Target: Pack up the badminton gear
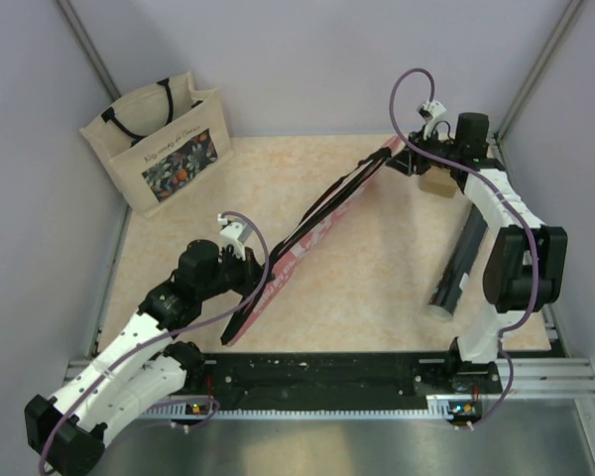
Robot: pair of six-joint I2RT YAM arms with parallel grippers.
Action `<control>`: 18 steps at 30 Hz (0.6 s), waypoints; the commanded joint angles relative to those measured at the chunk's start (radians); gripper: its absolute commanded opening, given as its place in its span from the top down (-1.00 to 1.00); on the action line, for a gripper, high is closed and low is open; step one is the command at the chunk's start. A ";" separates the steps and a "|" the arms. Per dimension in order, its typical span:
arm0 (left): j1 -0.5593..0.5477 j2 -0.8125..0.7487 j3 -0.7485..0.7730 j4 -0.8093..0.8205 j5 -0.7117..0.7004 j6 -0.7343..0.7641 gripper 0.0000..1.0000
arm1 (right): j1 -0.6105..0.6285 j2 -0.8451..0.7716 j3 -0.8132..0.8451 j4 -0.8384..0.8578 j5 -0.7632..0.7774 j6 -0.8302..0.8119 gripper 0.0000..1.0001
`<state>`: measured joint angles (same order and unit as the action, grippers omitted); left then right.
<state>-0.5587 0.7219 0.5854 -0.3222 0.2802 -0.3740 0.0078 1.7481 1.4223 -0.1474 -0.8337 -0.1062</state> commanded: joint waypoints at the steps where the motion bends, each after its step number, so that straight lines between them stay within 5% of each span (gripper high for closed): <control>1: 0.005 -0.027 0.053 0.084 0.031 0.006 1.00 | -0.003 0.002 0.044 0.045 -0.039 0.007 0.25; 7: 0.005 -0.026 0.048 0.084 0.031 0.009 1.00 | -0.003 -0.001 0.044 0.062 -0.047 0.020 0.45; 12: 0.003 -0.024 0.051 0.086 0.028 0.009 1.00 | -0.003 -0.007 0.038 0.077 -0.036 0.037 1.00; 18: 0.003 -0.024 0.037 0.106 -0.021 -0.019 1.00 | 0.033 -0.051 -0.019 0.114 -0.013 0.030 1.00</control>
<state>-0.5579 0.7219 0.5854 -0.3222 0.2764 -0.3725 0.0124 1.7485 1.4200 -0.1081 -0.8558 -0.0689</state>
